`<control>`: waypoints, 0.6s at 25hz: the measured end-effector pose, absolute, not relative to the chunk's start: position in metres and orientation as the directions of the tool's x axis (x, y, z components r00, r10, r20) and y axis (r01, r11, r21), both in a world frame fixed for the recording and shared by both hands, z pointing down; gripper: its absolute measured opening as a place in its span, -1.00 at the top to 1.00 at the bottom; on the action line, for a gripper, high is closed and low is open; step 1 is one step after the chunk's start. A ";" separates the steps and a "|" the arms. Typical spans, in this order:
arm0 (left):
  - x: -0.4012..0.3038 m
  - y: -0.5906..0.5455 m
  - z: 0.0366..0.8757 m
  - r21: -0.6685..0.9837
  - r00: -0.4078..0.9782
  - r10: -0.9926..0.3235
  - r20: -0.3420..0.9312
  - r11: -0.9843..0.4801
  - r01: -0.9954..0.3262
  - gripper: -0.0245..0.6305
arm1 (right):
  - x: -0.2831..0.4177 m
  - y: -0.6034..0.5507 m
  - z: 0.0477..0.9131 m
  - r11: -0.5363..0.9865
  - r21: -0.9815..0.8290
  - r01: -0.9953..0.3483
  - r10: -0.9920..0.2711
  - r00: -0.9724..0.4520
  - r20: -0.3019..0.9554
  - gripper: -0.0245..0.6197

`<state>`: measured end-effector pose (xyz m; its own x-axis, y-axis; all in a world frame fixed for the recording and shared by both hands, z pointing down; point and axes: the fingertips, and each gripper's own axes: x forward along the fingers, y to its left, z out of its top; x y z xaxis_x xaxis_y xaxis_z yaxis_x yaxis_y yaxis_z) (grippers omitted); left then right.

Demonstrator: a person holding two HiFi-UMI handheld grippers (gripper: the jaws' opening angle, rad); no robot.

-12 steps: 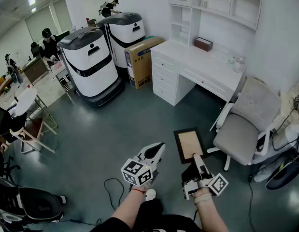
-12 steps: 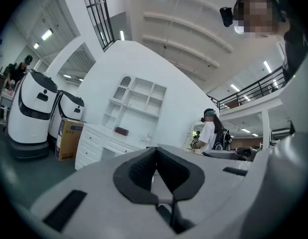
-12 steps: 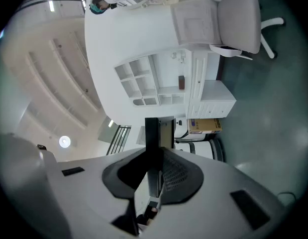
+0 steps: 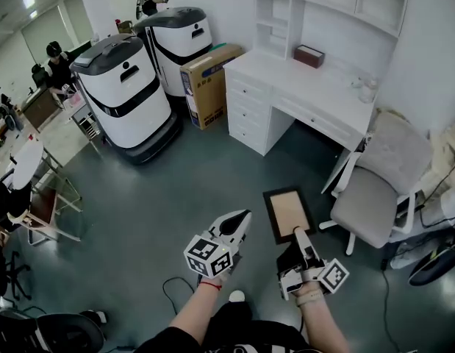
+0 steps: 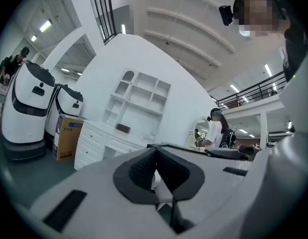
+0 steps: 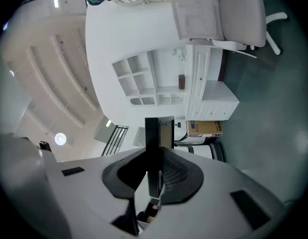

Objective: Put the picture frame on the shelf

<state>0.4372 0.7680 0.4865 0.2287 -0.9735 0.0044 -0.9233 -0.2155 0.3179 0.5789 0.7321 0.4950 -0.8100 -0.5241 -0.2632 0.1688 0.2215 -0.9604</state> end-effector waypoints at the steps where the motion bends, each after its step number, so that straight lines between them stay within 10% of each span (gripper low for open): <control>1: 0.430 0.764 0.488 0.320 0.232 -0.973 0.005 -0.219 -0.922 0.91 | 0.572 0.729 0.496 0.227 -0.960 0.164 -0.525 -0.810 -0.263 0.71; 15: 0.356 0.736 0.483 0.315 0.239 -0.971 -0.015 -0.231 -0.920 0.91 | 0.499 0.686 0.492 0.259 -0.944 0.206 -0.524 -0.790 -0.317 0.71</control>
